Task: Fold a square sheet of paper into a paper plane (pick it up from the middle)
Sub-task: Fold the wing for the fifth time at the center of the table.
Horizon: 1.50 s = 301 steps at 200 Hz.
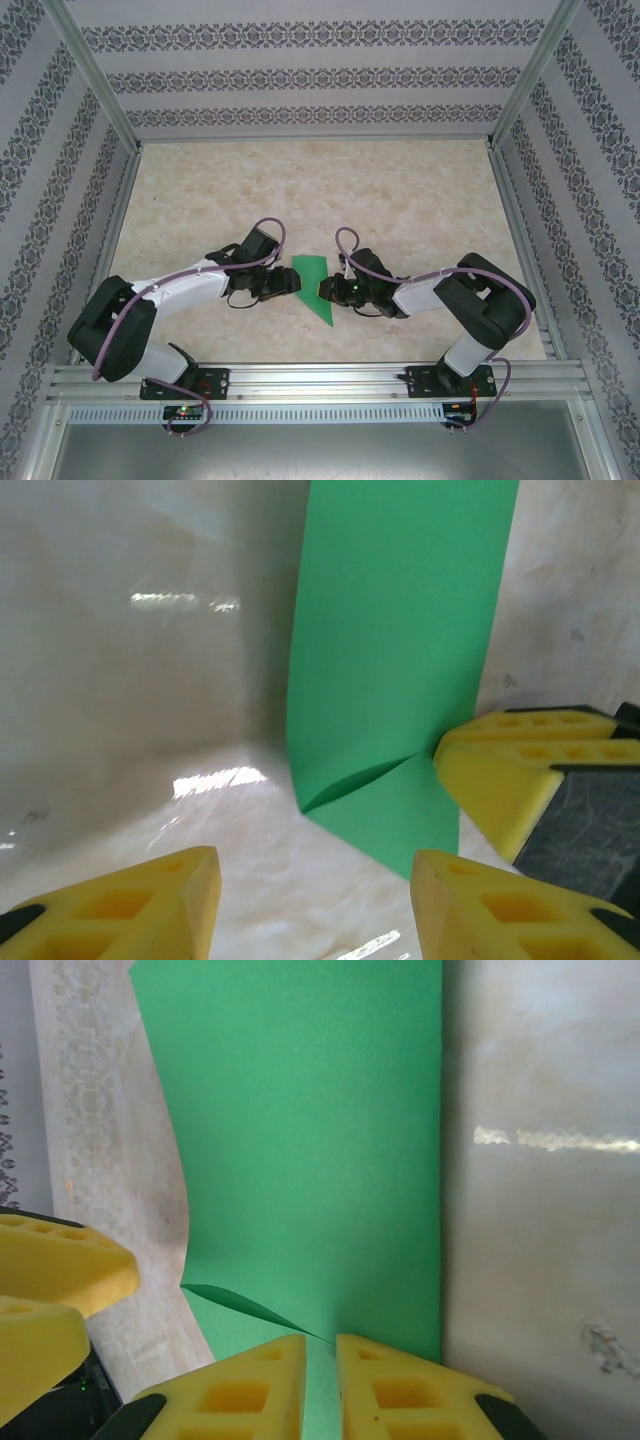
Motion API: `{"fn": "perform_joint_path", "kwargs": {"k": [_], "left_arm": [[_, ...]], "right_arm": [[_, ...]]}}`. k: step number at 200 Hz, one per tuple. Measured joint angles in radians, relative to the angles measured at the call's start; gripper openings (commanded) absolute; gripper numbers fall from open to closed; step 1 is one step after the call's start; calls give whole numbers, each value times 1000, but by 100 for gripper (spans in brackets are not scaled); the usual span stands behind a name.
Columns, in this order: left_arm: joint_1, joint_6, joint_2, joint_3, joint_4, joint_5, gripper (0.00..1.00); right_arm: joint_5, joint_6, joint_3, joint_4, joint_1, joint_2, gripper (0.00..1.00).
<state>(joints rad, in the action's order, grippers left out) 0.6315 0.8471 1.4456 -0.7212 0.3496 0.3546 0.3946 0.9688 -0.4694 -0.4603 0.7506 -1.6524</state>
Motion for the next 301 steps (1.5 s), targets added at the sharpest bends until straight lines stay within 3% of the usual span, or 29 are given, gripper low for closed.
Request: {"fn": "perform_joint_path", "kwargs": {"k": [126,203,255,301], "left_arm": [[13,80,123,0,-164,33,48],[33,84,158,-24,-209,41,35],[33,87,146,-24,-234,40,36],[33,98,144,-24,-260,45,18]], "right_arm": [[1,33,21,-59,-1,-15,17],[0,33,27,-72,-1,-15,18],[0,36,27,-74,-1,-15,19],[0,40,26,-71,-1,-8,23]]}}
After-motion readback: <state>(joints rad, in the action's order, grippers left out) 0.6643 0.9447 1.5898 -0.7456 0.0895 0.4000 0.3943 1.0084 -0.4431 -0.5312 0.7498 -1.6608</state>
